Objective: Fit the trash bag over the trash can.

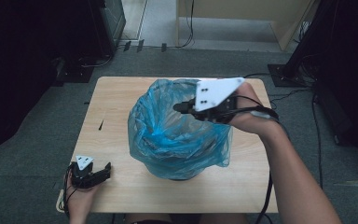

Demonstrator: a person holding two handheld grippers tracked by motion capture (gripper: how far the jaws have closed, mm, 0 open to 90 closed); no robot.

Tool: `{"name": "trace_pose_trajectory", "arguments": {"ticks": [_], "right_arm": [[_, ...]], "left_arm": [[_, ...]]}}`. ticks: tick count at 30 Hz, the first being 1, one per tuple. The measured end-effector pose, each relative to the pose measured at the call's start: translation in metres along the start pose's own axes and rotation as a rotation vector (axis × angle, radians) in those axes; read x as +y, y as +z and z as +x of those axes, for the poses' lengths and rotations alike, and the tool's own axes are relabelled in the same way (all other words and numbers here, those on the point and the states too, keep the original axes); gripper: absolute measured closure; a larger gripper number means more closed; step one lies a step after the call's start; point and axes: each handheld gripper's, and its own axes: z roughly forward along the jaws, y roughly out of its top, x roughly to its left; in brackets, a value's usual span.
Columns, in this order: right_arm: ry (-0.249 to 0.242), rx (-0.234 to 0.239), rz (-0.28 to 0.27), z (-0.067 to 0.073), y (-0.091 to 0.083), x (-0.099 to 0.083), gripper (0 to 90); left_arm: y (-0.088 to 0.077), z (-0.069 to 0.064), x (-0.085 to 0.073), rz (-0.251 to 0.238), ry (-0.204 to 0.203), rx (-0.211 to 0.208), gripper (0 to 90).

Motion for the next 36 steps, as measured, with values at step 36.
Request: {"name": "trace_pose_trajectory", "arguments": {"ticks": [36], "right_arm": [[0.64, -0.65, -0.075, 0.077, -0.071, -0.194, 90.0]], "left_arm": [[0.0, 0.0, 0.0, 0.0, 0.001, 0.0, 20.3]]}}
